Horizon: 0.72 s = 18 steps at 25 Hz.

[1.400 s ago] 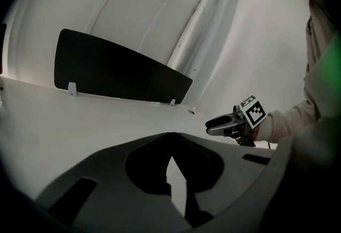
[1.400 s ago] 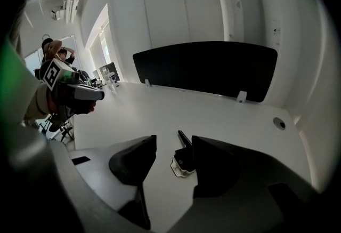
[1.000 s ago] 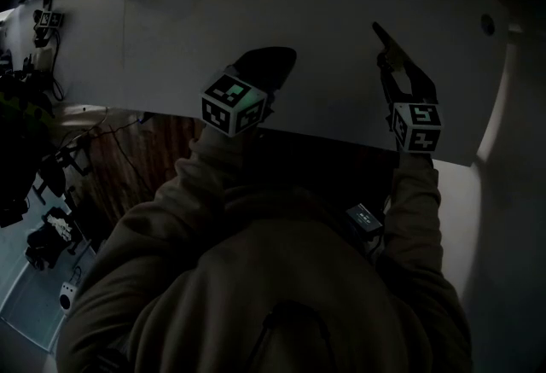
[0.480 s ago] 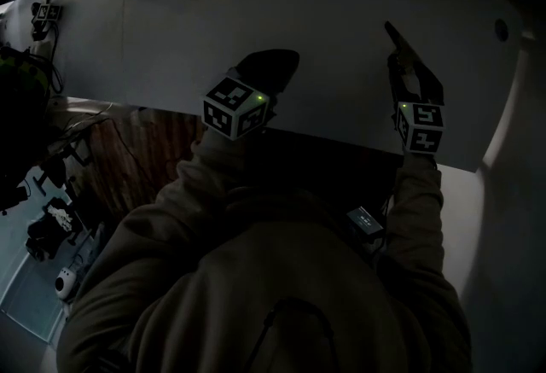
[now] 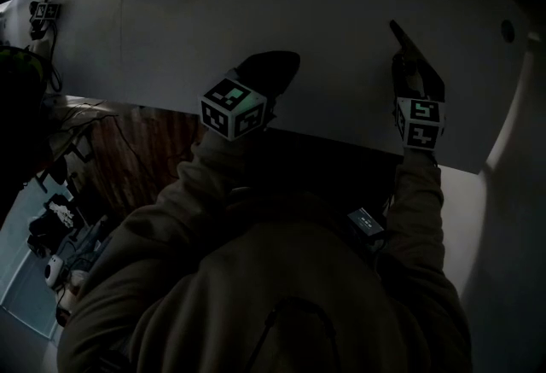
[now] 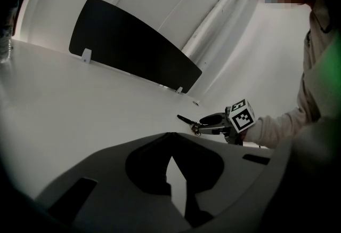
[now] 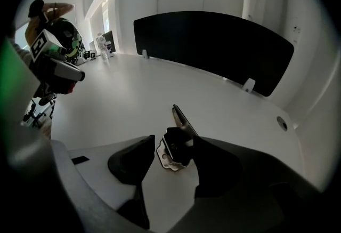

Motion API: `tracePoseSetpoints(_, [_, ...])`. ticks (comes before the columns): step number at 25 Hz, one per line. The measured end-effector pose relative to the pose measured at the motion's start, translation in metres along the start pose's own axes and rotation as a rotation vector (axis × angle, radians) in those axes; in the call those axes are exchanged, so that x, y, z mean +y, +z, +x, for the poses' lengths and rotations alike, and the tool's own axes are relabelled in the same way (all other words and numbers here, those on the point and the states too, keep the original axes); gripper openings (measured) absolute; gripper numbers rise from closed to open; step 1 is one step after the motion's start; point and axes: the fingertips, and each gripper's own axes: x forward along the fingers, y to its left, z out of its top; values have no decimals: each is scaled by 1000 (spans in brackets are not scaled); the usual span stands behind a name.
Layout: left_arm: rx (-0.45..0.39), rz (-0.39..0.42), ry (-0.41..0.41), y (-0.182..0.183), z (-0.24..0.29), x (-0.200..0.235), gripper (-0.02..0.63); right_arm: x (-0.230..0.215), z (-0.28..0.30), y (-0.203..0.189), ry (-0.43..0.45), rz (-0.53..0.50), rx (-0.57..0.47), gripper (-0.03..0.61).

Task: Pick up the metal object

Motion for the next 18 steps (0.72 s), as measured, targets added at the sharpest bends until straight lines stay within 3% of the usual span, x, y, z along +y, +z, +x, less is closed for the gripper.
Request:
tracePoseSetpoints(9, [3,-10,2,0,0,2,0,-7,3,0,-57,-36,27,188])
tracePoseSetpoints(15, [-5,-9,0,4,1,1,0,-19,-8,22,-136,-159,22,23])
tracePoseSetpoints(18, [-10,-7,4,9,-1,-1,0,-22,-9,23,-111,-98,22,21])
